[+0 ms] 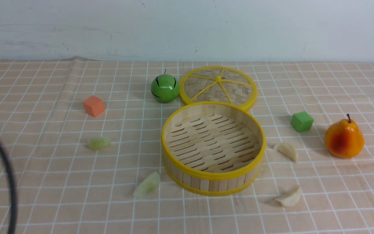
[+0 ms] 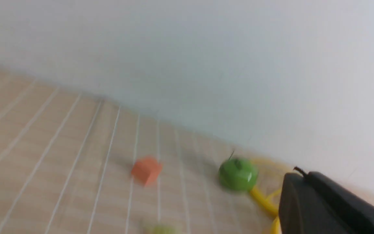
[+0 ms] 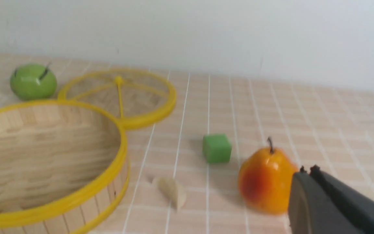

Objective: Put the dumplings into the steamer on the table with the brown tablecloth.
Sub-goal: 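Reach for and grasp a dumpling on the table with the left gripper, then place the dumpling into the bamboo steamer basket with the left gripper, then reach for and grasp a dumpling on the table with the left gripper, then place the dumpling into the bamboo steamer basket with the left gripper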

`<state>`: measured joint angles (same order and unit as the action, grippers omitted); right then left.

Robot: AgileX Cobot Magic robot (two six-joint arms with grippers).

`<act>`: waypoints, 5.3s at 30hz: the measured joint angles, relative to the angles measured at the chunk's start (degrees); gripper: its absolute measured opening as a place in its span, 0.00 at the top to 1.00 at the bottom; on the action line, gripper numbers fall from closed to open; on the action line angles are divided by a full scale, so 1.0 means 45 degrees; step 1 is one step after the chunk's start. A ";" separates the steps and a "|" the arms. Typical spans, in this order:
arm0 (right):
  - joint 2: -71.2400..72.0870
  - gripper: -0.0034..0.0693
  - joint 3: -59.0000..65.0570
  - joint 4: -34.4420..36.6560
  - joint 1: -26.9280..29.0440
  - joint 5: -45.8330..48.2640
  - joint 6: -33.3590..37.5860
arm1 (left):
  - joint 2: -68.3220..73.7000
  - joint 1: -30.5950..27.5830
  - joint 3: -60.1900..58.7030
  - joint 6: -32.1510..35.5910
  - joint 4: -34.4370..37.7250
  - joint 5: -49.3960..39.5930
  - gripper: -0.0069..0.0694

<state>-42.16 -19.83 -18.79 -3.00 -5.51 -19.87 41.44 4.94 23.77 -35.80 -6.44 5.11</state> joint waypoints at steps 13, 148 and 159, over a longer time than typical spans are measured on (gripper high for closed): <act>-0.3989 0.97 -0.4534 -0.0643 -0.3546 0.8997 -0.1298 | 0.6073 0.3856 0.4623 0.0938 0.0320 -0.8536 0.93; -0.5503 0.88 -0.4944 0.9486 -0.4715 0.8921 0.7986 | 1.7690 0.2270 1.5297 0.3968 -0.2551 -1.1634 0.93; -0.5503 0.87 -0.4944 0.9486 -0.4715 0.8921 0.7986 | 1.6282 0.2270 1.5255 0.3912 -0.1384 -1.2416 0.93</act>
<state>-66.93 -42.08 23.90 -24.22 34.63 16.06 114.71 15.15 92.42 -18.20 -12.67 -50.76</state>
